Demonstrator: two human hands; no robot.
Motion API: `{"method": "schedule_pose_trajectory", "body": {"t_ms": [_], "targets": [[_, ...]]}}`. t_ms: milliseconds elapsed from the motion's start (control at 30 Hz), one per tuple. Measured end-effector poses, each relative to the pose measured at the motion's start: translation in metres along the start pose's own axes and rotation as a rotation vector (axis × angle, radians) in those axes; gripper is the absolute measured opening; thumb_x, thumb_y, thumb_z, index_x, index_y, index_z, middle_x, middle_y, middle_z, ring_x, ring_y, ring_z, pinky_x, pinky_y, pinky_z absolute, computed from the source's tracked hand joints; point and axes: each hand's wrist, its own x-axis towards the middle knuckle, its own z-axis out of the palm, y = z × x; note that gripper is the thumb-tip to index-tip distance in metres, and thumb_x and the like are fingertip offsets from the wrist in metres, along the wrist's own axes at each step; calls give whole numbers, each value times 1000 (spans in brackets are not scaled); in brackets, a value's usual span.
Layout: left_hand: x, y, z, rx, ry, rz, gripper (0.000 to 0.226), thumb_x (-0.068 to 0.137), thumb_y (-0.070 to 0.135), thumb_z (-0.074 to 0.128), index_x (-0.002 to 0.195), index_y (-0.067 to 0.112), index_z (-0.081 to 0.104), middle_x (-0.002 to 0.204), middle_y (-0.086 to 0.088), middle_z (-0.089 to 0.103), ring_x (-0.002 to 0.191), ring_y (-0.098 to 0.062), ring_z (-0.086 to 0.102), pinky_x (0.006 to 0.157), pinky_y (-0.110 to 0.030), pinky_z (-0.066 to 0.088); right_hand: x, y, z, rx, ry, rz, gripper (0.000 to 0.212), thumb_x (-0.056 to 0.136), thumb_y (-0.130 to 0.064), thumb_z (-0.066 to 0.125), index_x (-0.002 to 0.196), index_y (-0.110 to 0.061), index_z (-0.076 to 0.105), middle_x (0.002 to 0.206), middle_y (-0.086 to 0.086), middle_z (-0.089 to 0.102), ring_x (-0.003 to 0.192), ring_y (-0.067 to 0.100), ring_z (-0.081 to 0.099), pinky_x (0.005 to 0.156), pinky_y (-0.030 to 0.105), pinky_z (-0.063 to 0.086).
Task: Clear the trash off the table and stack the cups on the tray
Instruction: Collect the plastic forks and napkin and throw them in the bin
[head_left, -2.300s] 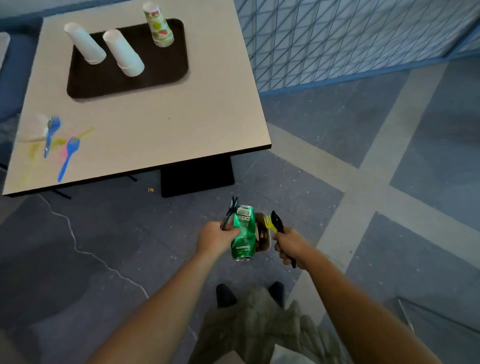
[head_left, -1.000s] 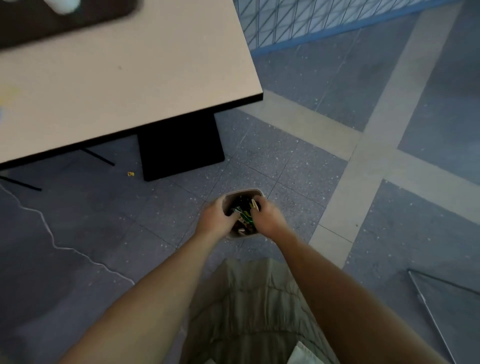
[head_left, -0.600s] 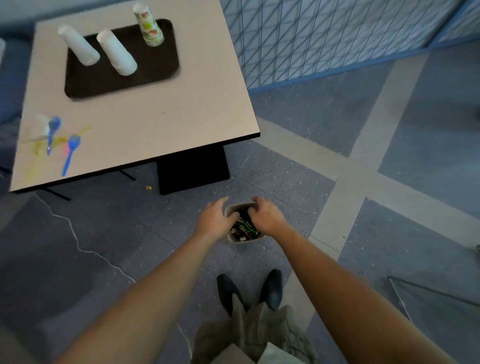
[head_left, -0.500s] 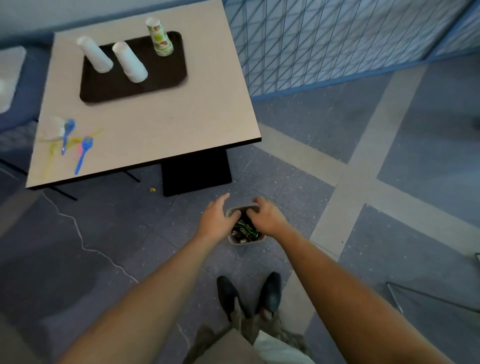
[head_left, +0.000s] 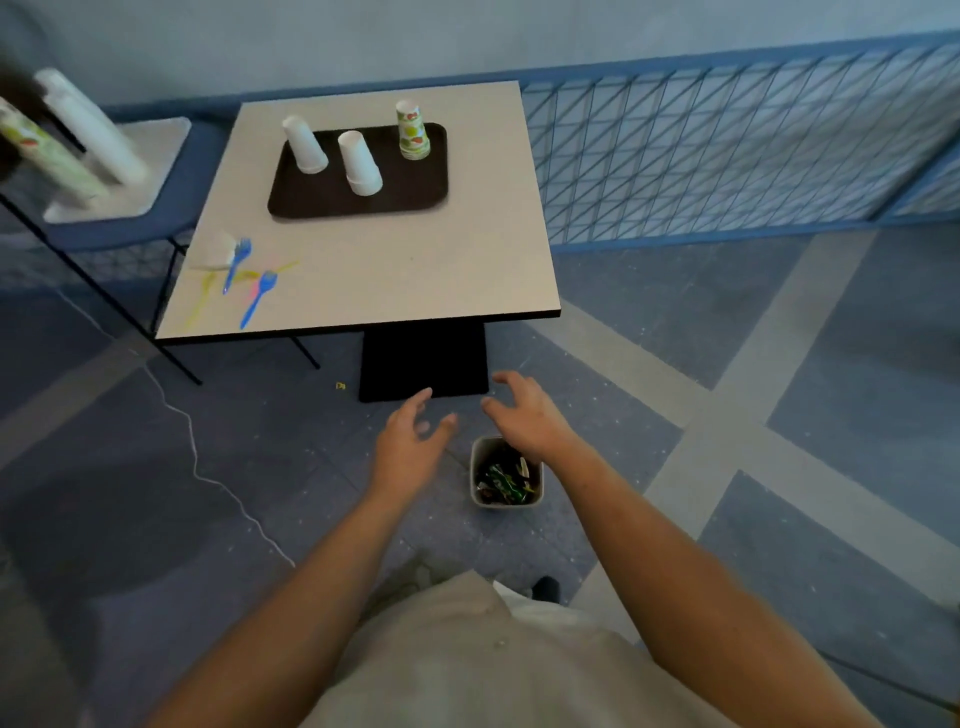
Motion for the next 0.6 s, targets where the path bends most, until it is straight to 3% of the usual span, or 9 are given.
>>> {"method": "schedule_pose_trajectory", "body": {"t_ms": [233, 467, 600], "targets": [[27, -8, -78, -85, 31, -29, 62, 96, 42, 70, 153, 32, 46, 157, 4, 46, 129, -15, 58, 93, -30, 47, 32, -68, 33, -45, -63, -92, 51, 100, -40, 56, 146, -20, 46, 147, 7, 46, 130, 22, 49, 100, 28, 38], [86, -30, -184, -100, 24, 19, 60, 94, 39, 72, 150, 34, 49, 152, 4, 51, 115, -7, 60, 95, -27, 47, 96, -150, 91, -62, -82, -109, 48, 100, -38, 56, 143, -20, 49, 145, 6, 47, 123, 20, 52, 94, 25, 36], [120, -44, -246, -94, 42, 35, 59, 94, 39, 72, 149, 35, 49, 150, 7, 52, 117, -8, 63, 96, -28, 49, 131, -194, 124, -36, -63, -115, 44, 100, -36, 56, 141, -19, 51, 141, 8, 49, 110, 12, 48, 91, 25, 36]]}}
